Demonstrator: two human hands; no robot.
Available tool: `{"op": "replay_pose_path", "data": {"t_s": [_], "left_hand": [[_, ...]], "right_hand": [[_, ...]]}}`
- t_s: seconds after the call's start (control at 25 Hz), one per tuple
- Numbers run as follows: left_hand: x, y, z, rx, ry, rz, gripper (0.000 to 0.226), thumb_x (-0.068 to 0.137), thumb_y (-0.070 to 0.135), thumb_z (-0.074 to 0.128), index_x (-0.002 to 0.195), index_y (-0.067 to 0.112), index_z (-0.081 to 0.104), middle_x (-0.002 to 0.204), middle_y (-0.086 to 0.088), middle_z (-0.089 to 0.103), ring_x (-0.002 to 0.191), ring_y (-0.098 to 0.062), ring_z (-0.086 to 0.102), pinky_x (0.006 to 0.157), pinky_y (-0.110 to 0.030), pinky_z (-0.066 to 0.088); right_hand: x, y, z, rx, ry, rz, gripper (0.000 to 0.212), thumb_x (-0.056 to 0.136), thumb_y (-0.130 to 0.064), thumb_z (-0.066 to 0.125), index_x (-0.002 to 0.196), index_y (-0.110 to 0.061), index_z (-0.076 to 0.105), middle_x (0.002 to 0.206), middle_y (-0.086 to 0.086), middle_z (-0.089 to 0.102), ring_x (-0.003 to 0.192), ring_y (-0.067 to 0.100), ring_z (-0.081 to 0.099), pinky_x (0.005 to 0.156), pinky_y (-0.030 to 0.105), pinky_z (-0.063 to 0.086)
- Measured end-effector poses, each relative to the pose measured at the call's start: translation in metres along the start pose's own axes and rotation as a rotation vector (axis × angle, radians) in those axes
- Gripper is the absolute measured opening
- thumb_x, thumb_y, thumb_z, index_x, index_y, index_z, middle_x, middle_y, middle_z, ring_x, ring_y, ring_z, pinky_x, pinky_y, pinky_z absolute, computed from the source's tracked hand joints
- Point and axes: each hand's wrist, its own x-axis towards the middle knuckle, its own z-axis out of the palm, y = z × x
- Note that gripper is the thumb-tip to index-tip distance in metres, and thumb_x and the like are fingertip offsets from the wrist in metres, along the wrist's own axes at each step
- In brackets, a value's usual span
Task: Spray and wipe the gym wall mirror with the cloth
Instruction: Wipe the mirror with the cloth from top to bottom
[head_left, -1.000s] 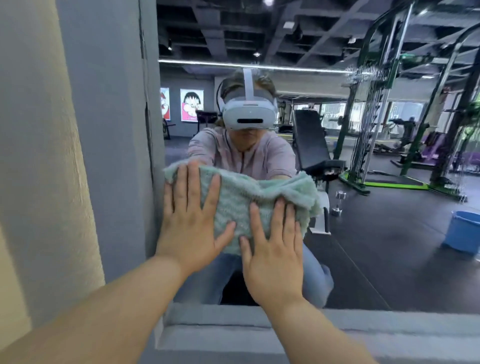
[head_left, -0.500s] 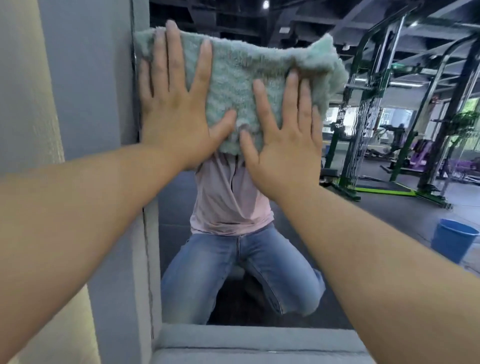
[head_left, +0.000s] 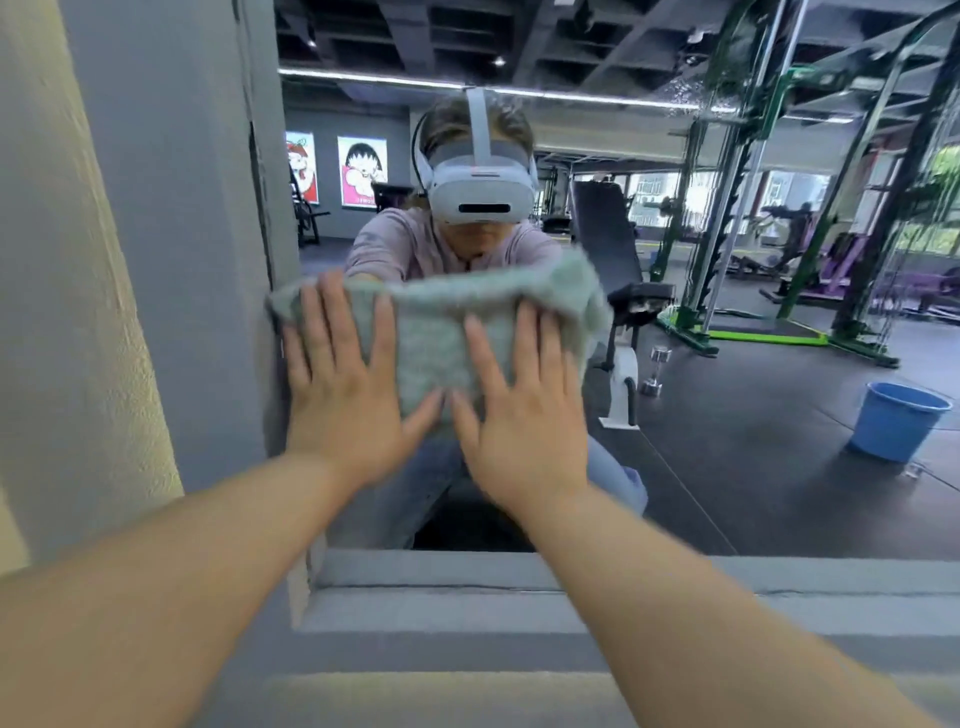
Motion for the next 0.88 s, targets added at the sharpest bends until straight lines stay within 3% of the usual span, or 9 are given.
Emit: {"op": "replay_pose_path", "data": {"t_s": [0.12, 0.24, 0.36, 0.48, 0.6, 0.76, 0.88], "left_hand": [[0.102, 0.005, -0.051, -0.038, 0.069, -0.085, 0.096, 0.085, 0.071, 0.028, 0.154, 0.01, 0.001, 0.155, -0.034, -0.003, 0.144, -0.048, -0.003, 0.115, -0.057, 0.002], [0.134, -0.012, -0.069, 0.022, 0.094, 0.045, 0.096, 0.085, 0.071, 0.031, 0.154, 0.014, -0.004, 0.156, -0.031, -0.007, 0.145, -0.045, -0.007, 0.116, -0.053, -0.003], [0.09, -0.022, -0.044, 0.012, 0.091, 0.16, 0.095, 0.083, 0.067, 0.037, 0.155, 0.015, 0.002, 0.157, -0.029, -0.004, 0.145, -0.044, -0.005, 0.116, -0.053, -0.004], [0.004, -0.014, 0.004, 0.011, 0.026, 0.154, 0.093, 0.081, 0.063, 0.042, 0.154, 0.013, 0.012, 0.157, -0.029, 0.001, 0.146, -0.043, -0.001, 0.116, -0.054, 0.0], [-0.075, -0.008, 0.042, 0.046, -0.063, 0.151, 0.091, 0.079, 0.062, 0.04, 0.151, 0.013, 0.015, 0.157, -0.026, -0.001, 0.147, -0.037, -0.013, 0.116, -0.052, -0.003], [-0.09, -0.013, 0.054, 0.04, -0.054, 0.207, 0.088, 0.08, 0.064, 0.036, 0.151, 0.022, 0.005, 0.158, -0.02, -0.017, 0.145, -0.033, -0.02, 0.115, -0.051, -0.008], [-0.054, -0.018, 0.033, 0.039, -0.011, 0.23, 0.089, 0.082, 0.062, 0.037, 0.153, 0.02, 0.003, 0.159, -0.023, -0.006, 0.146, -0.038, -0.009, 0.116, -0.052, -0.006]], "right_hand": [[0.107, -0.005, -0.048, -0.029, 0.045, 0.093, 0.059, 0.099, -0.048, 0.027, 0.154, -0.036, 0.007, 0.162, 0.012, -0.002, 0.149, 0.028, -0.003, 0.118, 0.041, -0.003], [0.122, 0.0, -0.051, -0.071, 0.072, 0.088, 0.059, 0.1, -0.051, 0.021, 0.153, -0.037, -0.001, 0.162, 0.01, -0.008, 0.149, 0.026, -0.007, 0.119, 0.041, -0.004], [0.065, 0.007, -0.019, -0.08, 0.085, 0.024, 0.06, 0.1, -0.051, 0.027, 0.153, -0.036, 0.003, 0.162, 0.013, 0.005, 0.149, 0.028, 0.004, 0.12, 0.044, 0.006], [-0.029, 0.007, 0.024, -0.039, 0.02, 0.038, 0.063, 0.097, -0.044, 0.044, 0.153, -0.031, 0.018, 0.159, 0.018, 0.017, 0.145, 0.034, 0.014, 0.118, 0.045, 0.011], [-0.108, 0.009, 0.057, -0.089, -0.104, -0.006, 0.062, 0.093, -0.042, 0.045, 0.151, -0.03, 0.023, 0.154, 0.018, 0.021, 0.142, 0.037, 0.02, 0.117, 0.045, 0.013], [-0.124, 0.011, 0.064, -0.101, -0.162, -0.005, 0.061, 0.091, -0.046, 0.04, 0.149, -0.031, 0.026, 0.152, 0.017, 0.022, 0.139, 0.037, 0.023, 0.115, 0.046, 0.015], [-0.089, 0.014, 0.043, 0.003, -0.093, -0.042, 0.06, 0.094, -0.045, 0.044, 0.15, -0.031, 0.028, 0.157, 0.017, 0.023, 0.144, 0.034, 0.017, 0.118, 0.043, 0.01]]}}
